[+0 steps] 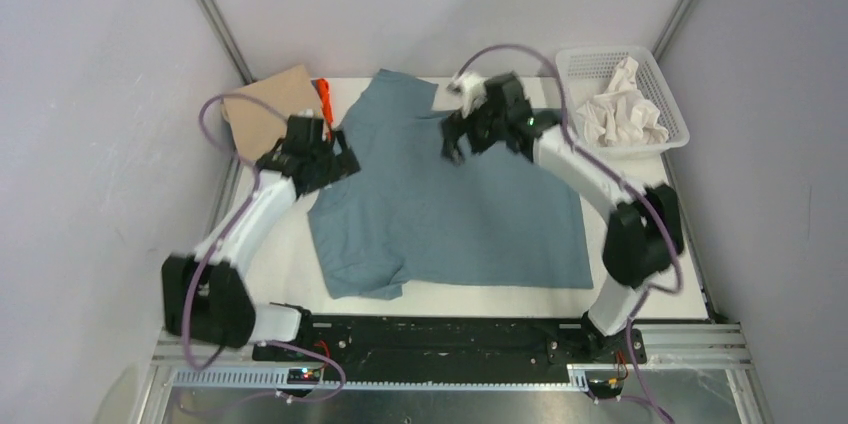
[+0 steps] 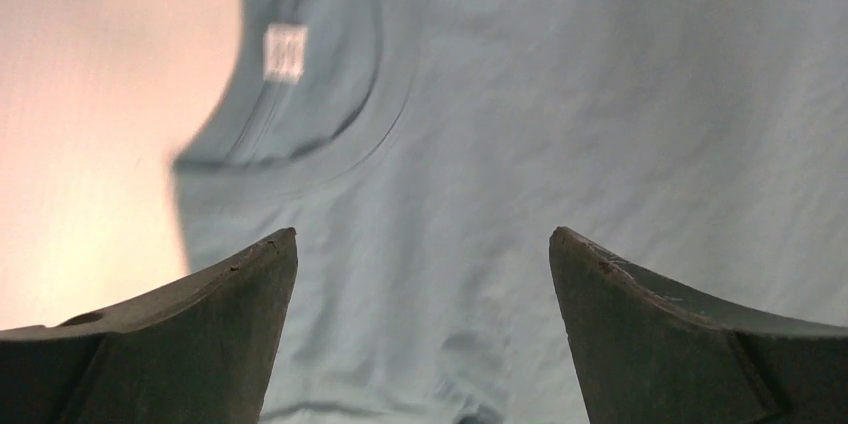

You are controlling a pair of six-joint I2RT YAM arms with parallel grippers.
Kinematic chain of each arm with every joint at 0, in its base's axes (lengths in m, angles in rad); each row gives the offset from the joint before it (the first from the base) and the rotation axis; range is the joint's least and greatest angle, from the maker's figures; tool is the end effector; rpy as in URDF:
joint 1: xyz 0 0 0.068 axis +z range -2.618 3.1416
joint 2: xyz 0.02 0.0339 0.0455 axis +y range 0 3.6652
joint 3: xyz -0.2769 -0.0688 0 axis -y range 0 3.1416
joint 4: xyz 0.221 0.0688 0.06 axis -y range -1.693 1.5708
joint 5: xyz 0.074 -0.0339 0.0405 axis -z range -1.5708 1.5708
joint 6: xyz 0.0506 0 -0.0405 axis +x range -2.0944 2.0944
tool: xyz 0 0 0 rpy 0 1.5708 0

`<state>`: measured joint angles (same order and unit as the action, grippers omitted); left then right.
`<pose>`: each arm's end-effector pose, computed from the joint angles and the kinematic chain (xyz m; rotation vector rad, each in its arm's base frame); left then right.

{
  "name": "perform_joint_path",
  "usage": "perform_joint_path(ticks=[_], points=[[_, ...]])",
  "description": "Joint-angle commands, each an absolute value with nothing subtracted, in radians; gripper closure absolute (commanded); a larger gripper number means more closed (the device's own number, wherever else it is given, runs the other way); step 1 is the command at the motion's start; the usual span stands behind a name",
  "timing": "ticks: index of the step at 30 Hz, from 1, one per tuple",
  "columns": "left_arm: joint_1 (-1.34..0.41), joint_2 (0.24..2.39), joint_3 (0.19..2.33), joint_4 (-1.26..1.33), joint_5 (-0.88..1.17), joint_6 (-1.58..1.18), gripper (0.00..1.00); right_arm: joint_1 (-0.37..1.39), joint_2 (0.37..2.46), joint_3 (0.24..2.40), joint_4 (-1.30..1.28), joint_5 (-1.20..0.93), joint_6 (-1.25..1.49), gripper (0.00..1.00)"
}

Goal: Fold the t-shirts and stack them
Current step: Flatten out the tshirt

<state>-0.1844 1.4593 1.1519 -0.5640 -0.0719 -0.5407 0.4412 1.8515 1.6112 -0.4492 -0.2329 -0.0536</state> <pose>0.2937 -0.0511 0.2837 -0.4664 2.4086 -0.2348 0.3754 0.1902 0.3068 -0.6795 2.1773 0.4683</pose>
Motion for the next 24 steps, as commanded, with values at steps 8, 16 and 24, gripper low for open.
perform_joint_path(ticks=[8,16,24], points=[[-0.193,0.835,0.505,-0.521,-0.146,-0.796,0.0,1.118,1.714,1.295,-0.509,-0.518,-0.803,0.01],[-0.192,0.88,0.416,-0.392,-0.034,-0.804,0.0,1.174,1.81,1.299,-0.34,-0.652,-0.864,0.05],[-0.192,1.057,0.406,-0.302,-0.043,-0.797,0.0,1.182,1.931,1.333,-0.397,-0.599,-0.839,0.17]])
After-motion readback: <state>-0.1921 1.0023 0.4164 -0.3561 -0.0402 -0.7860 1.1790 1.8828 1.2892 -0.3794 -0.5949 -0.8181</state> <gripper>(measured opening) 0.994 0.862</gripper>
